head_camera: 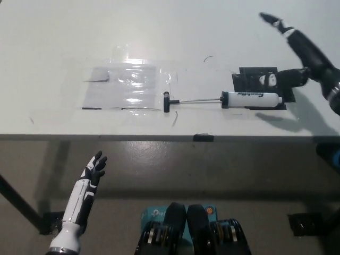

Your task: The robot uses right hand to pick up a small white air pumper and uses its left hand to compress it, and then puts it on the desk

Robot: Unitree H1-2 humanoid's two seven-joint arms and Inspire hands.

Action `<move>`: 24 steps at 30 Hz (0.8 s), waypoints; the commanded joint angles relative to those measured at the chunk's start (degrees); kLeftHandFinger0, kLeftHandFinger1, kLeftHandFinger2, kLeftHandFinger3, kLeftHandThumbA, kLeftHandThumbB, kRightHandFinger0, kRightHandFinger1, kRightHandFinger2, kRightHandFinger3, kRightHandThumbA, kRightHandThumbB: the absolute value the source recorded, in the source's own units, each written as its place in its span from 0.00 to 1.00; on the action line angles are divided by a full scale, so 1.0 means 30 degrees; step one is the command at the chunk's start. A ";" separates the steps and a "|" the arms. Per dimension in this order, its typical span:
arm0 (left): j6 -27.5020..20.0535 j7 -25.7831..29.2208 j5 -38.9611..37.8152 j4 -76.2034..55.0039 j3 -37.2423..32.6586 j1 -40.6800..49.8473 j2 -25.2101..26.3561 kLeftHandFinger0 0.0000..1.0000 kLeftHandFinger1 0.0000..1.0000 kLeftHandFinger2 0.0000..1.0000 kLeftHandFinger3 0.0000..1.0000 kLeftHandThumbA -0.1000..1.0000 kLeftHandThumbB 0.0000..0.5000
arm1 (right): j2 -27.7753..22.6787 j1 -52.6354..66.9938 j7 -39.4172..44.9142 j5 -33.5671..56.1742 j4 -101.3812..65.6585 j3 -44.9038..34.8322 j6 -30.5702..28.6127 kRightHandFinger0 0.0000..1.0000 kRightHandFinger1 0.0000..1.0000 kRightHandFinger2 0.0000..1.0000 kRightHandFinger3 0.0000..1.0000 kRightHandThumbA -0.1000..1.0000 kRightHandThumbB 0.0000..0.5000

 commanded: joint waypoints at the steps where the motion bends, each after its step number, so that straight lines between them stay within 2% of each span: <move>1: -0.0523 -0.0012 0.0035 -0.0496 0.0014 -0.0182 0.0257 1.00 1.00 1.00 1.00 1.00 0.42 | -0.0883 -0.3130 0.3066 -0.0830 0.2576 0.1471 0.0093 1.00 1.00 1.00 1.00 1.00 0.73; 5: -0.0534 -0.0002 -0.0039 -0.0521 0.0054 -0.0156 0.0233 1.00 1.00 1.00 1.00 1.00 0.41 | -0.0683 -0.4280 0.3578 -0.1003 0.4674 0.2321 -0.0422 1.00 1.00 1.00 1.00 1.00 0.80; 9: -0.0585 0.0100 -0.0077 -0.0809 0.0277 0.0470 0.0335 1.00 1.00 1.00 1.00 1.00 0.40 | 0.0073 -0.4642 0.4641 -0.0314 0.5503 0.2529 0.0356 1.00 1.00 1.00 1.00 1.00 0.84; 12: -0.0604 0.0429 0.0134 -0.0954 0.0530 0.0850 0.0260 1.00 1.00 1.00 1.00 1.00 0.42 | 0.0346 -0.4802 0.4925 -0.0566 0.5572 0.2785 0.0426 1.00 1.00 1.00 1.00 1.00 0.84; 16: -0.0305 0.0476 -0.0139 -0.1195 0.0971 0.0669 0.0251 1.00 1.00 1.00 1.00 1.00 0.37 | 0.0768 -0.5827 0.5039 -0.1115 0.6677 0.3202 0.0405 1.00 1.00 1.00 1.00 1.00 0.88; 18: -0.0095 0.0558 -0.0013 -0.1547 0.1081 0.0841 0.0156 1.00 1.00 1.00 1.00 1.00 0.34 | 0.0893 -0.6238 0.4898 -0.1560 0.7378 0.3527 0.0220 1.00 1.00 1.00 1.00 1.00 0.95; 20: 0.0038 0.0355 0.0001 -0.1537 0.1082 0.0711 0.0258 1.00 1.00 1.00 1.00 1.00 0.36 | 0.0885 -0.6666 0.4697 -0.1834 0.8126 0.3721 -0.0237 1.00 1.00 1.00 1.00 1.00 0.96; 24: 0.0007 0.0136 -0.0081 -0.1473 0.1082 0.0232 0.0346 1.00 1.00 1.00 1.00 1.00 0.39 | 0.1220 -0.8114 0.4175 -0.2307 1.0453 0.4012 -0.0584 1.00 1.00 1.00 1.00 1.00 0.90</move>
